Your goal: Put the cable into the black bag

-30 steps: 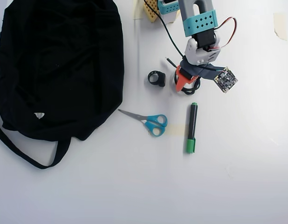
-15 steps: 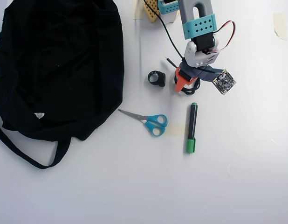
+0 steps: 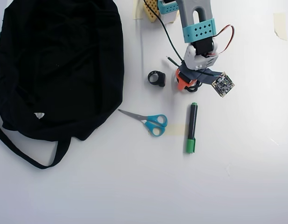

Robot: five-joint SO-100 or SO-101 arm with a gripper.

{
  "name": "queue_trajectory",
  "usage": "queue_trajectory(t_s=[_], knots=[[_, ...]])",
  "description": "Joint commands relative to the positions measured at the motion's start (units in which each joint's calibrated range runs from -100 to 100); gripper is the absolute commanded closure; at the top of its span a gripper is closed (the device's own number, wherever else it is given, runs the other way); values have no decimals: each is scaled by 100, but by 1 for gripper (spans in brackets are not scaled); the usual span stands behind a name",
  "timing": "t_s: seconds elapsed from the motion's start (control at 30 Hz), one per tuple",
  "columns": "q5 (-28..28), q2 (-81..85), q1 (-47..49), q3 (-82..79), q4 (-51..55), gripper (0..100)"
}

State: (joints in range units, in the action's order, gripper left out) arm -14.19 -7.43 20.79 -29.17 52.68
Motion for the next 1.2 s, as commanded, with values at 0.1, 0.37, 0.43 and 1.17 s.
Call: queue_trajectory(t_s=[0.1,0.37,0.43,1.17], knots=[[13,-20,-15,95,-31,98],[19,-4,-23,122,-31,98],[24,46,-23,122,-31,98],[-18,129,-8,2252,2458,98]])
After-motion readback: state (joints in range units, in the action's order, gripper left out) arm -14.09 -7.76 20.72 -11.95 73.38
